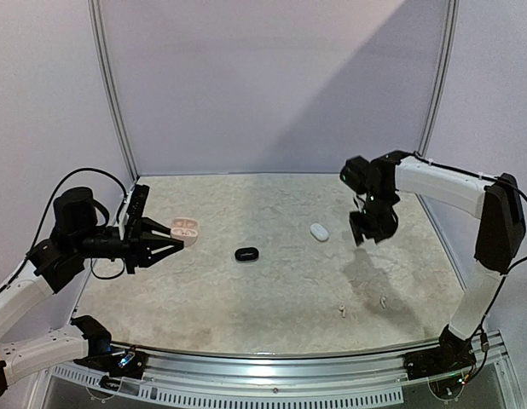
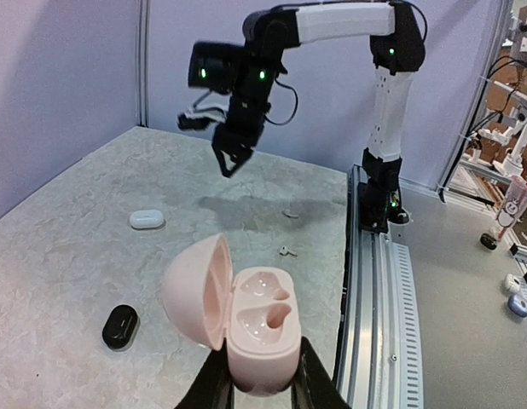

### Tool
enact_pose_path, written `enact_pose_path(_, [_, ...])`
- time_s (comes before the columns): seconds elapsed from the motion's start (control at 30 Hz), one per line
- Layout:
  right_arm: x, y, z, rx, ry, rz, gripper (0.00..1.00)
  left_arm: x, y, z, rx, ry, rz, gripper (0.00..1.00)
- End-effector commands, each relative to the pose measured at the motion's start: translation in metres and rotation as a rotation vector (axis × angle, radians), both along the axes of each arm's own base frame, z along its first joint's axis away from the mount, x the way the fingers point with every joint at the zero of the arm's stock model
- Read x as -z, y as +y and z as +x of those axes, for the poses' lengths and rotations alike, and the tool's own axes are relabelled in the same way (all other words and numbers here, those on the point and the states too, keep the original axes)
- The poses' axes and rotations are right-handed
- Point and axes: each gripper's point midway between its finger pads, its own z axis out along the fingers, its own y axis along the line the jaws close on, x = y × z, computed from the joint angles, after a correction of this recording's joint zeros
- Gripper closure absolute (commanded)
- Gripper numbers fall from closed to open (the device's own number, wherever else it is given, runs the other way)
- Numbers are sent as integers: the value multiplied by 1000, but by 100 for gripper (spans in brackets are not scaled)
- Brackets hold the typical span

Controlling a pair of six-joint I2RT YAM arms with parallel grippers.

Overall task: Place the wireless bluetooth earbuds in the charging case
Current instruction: Pick up the left earbud from the center of the board.

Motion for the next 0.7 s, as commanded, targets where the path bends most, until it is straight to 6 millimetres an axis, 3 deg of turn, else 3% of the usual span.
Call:
enact_pose_path(0.0, [36, -54, -63, 119, 200, -145, 46, -2, -3, -5, 29, -34, -7, 100])
enact_pose_path(0.13, [66, -62, -78, 177, 288, -123, 45, -4, -4, -5, 35, -38, -13, 100])
enact_pose_path(0.37, [96, -67, -92, 196, 346, -122, 48, -5, -2, -7, 33, -51, -8, 100])
enact_pose_path(0.67, [118, -73, -107, 211, 374, -108, 58, -5, -3, -6, 31, -46, -6, 100])
